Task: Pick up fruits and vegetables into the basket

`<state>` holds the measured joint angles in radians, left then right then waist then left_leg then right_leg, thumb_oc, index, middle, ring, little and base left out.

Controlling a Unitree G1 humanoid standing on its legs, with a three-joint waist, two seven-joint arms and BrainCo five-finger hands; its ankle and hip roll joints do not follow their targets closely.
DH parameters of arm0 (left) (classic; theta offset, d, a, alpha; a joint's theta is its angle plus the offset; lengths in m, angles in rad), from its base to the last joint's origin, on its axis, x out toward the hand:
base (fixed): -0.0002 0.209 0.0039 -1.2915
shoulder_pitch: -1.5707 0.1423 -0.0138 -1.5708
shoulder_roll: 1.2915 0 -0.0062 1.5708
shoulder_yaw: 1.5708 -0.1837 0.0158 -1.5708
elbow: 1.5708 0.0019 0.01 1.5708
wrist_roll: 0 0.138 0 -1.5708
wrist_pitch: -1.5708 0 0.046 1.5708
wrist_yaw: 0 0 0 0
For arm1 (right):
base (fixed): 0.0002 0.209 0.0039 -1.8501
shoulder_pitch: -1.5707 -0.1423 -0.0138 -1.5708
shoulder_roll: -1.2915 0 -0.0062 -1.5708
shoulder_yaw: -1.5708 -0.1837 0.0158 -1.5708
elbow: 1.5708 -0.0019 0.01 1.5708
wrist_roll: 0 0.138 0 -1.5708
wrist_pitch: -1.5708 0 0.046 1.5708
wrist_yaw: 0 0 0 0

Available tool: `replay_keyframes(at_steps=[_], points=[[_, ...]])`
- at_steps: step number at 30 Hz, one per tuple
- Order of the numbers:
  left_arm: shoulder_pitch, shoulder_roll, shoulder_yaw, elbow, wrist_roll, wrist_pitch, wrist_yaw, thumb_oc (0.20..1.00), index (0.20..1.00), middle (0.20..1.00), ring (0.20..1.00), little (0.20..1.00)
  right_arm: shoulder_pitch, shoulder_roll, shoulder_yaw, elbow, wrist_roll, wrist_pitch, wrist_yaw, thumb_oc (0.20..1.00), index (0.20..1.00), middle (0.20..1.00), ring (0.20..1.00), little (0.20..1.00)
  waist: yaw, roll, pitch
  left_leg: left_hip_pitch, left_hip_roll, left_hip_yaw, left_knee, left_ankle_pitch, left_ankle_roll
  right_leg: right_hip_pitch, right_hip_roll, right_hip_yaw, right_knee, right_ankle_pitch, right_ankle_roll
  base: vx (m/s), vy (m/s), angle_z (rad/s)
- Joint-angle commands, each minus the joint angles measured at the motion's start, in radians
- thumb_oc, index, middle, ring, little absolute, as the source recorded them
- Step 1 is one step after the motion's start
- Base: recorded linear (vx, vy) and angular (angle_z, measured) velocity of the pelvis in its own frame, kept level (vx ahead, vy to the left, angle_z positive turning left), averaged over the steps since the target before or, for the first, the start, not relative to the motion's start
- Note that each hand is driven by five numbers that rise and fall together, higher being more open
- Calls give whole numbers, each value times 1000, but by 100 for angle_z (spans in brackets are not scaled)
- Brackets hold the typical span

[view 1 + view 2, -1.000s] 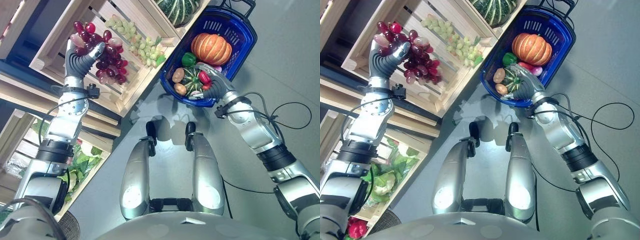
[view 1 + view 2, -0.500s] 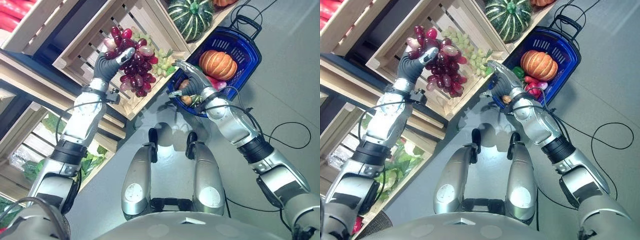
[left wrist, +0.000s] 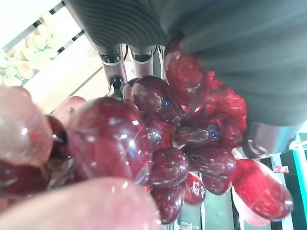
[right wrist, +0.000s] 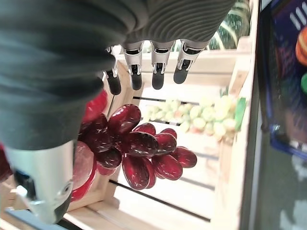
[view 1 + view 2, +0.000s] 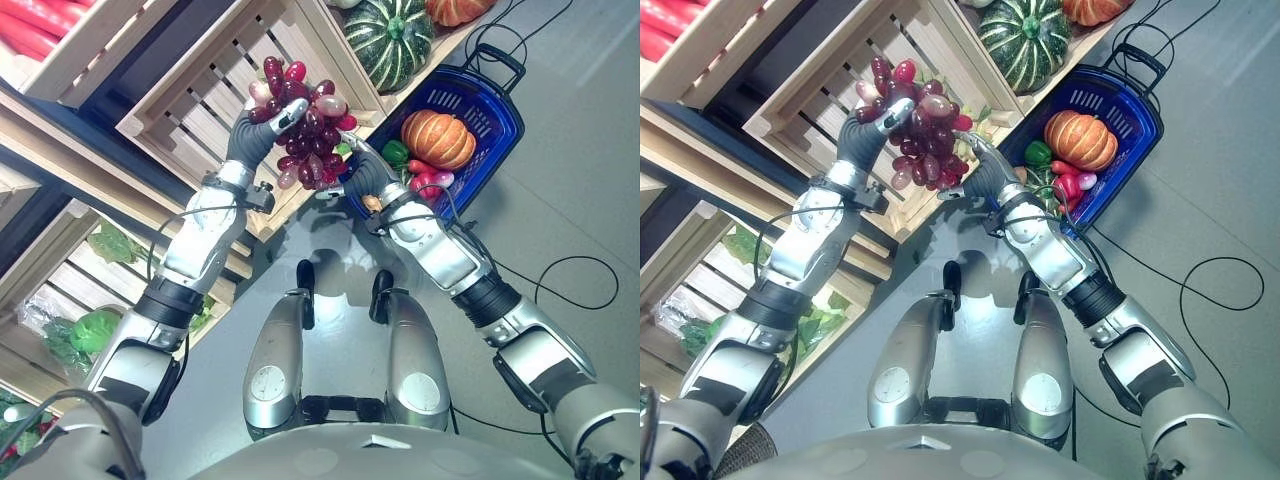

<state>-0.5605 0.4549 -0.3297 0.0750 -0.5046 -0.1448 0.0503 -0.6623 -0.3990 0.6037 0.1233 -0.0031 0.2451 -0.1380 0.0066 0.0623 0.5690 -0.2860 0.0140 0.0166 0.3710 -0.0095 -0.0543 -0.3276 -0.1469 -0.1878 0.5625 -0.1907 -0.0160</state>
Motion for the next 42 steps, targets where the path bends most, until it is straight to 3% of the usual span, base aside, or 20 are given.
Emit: replay_keyframes(at_steps=[1, 20, 21, 28, 37, 42], points=[[-51, -30, -40, -172, -81, -46, -19, 200, 200, 200, 200, 200, -63, 90, 11, -46, 80, -67, 28, 1000, 1000, 1000, 1000, 1000, 15, -44, -77, 19, -82, 30, 70, -138, 61, 72, 31, 5, -107, 42, 33, 10, -40, 10], [-50, -119, -126, -214, -266, -48, -12, 200, 200, 200, 200, 200, -61, 167, 30, 7, 196, -126, -70, 1000, 1000, 1000, 1000, 1000, 21, -53, -68, 19, -80, 29, 78, -145, 74, 74, 29, -6, -106, 52, 34, 5, -8, 2], [-47, -127, -132, -214, -274, -51, -9, 200, 200, 200, 200, 200, -60, 175, 24, 13, 221, -158, -71, 200, 200, 200, 200, 200, 22, -53, -66, 17, -82, 28, 81, -146, 75, 73, 27, -7, -105, 53, 33, 0, 0, 0], [-17, -129, -138, -226, -281, -72, 0, 200, 200, 200, 200, 200, -36, 169, 3, -21, 263, -177, -88, 200, 200, 200, 200, 200, 20, -50, -63, 18, -82, 27, 79, -146, 78, 69, 26, -6, -102, 56, 36, 0, 0, 0], [54, -124, -116, -235, -270, -125, 4, 200, 200, 200, 200, 200, 42, 124, -62, -46, 264, -267, -39, 200, 200, 200, 200, 200, 18, -48, -65, 6, -81, 22, 84, -146, 79, 59, 22, -14, -95, 58, 35, -1, -4, 0], [65, -118, -105, -233, -269, -109, -6, 200, 200, 200, 200, 200, 45, 102, -82, -36, 262, -289, -23, 200, 200, 200, 200, 200, 18, -46, -63, 5, -77, 25, 84, -143, 78, 58, 21, -20, -93, 58, 33, -9, -17, 3]])
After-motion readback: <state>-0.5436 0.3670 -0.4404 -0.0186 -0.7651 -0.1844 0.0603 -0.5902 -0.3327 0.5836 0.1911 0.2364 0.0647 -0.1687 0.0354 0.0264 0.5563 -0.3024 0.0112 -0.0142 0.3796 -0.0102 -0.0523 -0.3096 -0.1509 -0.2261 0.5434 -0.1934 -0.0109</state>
